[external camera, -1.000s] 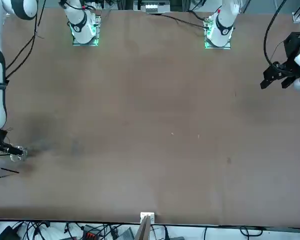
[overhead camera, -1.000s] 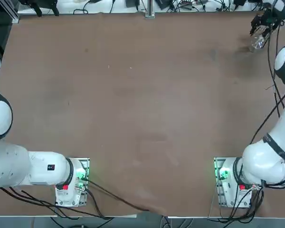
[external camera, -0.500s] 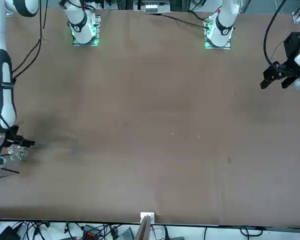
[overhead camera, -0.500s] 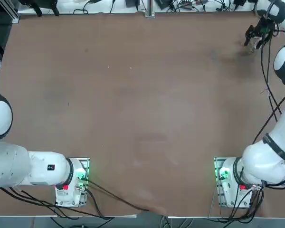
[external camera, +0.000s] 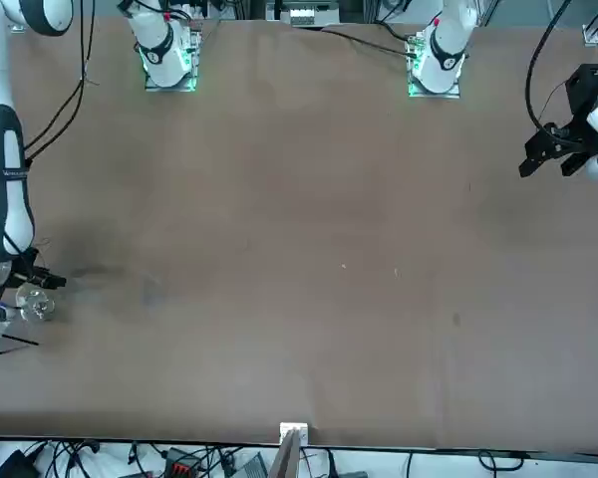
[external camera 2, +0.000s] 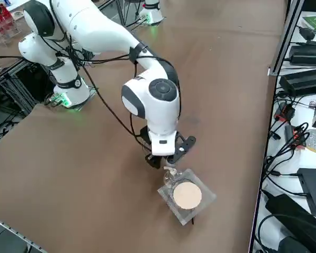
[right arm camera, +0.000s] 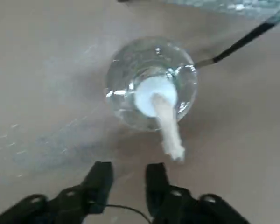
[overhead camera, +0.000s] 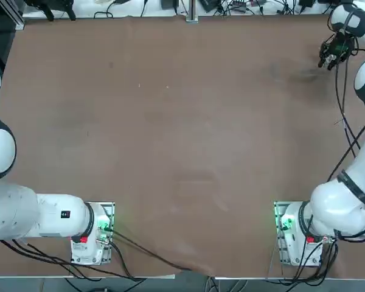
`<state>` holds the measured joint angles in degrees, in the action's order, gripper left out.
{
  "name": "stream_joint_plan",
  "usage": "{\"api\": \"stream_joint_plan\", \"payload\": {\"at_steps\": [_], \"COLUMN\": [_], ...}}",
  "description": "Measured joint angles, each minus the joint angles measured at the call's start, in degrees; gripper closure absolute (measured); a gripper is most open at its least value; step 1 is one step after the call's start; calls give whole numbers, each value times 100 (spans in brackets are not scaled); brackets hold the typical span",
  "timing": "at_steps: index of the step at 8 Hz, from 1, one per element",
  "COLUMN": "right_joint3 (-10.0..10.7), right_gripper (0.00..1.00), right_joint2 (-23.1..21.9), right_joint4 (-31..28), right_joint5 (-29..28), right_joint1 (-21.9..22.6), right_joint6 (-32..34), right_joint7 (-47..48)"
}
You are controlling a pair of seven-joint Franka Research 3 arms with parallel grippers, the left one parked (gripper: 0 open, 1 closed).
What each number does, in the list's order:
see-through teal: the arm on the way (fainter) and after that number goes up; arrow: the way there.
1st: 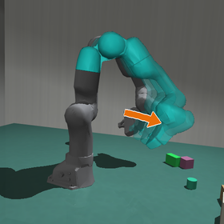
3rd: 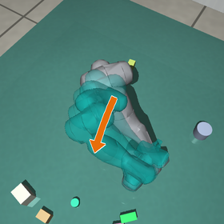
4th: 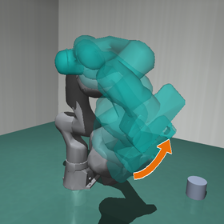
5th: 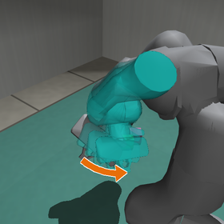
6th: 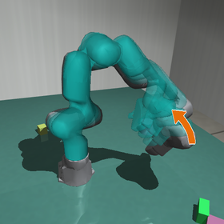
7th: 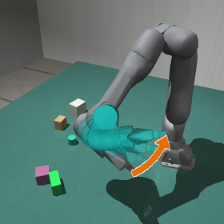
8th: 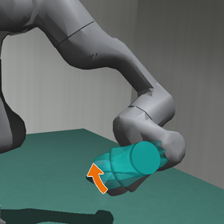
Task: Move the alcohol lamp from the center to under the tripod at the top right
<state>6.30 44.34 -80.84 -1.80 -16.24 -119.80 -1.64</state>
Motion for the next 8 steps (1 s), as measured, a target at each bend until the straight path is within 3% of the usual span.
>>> {"api": "stream_joint_plan", "payload": {"at_steps": [5, 8], "right_joint3": [1, 25], "right_gripper": [64, 78], "right_joint2": [296, 359], "right_joint4": [-26, -25], "right_joint5": [-3, -3], "right_joint1": [-103, -176], "right_joint6": [-893, -1224], "right_joint7": [17, 45]}}
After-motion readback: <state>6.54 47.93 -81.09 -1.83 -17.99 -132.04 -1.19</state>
